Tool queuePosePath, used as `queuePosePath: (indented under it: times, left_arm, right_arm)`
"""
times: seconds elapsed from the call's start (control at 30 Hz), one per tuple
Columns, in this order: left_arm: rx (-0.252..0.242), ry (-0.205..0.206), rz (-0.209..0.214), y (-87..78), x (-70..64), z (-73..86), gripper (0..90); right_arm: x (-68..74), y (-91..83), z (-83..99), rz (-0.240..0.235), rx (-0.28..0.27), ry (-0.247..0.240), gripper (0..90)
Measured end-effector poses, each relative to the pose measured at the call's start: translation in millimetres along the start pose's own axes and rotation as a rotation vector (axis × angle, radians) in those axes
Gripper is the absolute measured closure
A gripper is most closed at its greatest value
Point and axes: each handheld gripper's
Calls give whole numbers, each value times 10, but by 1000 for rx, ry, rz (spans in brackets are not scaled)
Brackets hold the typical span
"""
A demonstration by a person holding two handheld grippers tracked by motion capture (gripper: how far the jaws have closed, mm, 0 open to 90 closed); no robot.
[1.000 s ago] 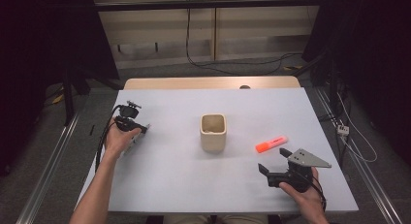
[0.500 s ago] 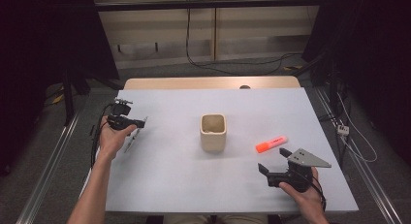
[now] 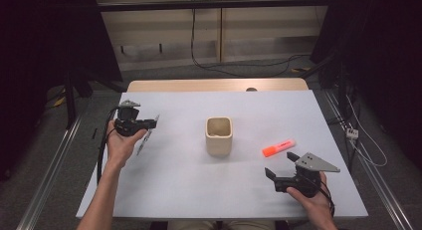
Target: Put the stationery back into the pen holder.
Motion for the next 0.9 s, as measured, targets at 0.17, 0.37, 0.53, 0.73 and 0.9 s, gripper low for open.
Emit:
queuePosePath:
  times: [0.17,0.37,0.53,0.73,0.9]
  left_arm:
    - [-40,-3,0,-47,-75,-4,812]
    - [-73,8,17,-88,-162,0,811]
    - [-79,15,38,-74,-205,42,811]
    - [-116,28,52,-121,-279,52,812]
    - [-146,18,77,-153,-341,39,812]
  right_arm:
    - [-3,2,1,1,2,3,42]
    - [2,8,0,-1,3,2,42]
    - [6,3,-1,-2,0,2,42]
    - [-4,0,-1,-3,-3,-1,42]
    - [-3,-6,-3,-4,-3,-2,42]
Point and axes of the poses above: each handheld gripper's, and its own axes: y roughly forward along the jaws, z roughly out of its underside, x roughly to its left, and after that the axes turned 6 degrees about -y, right-handed
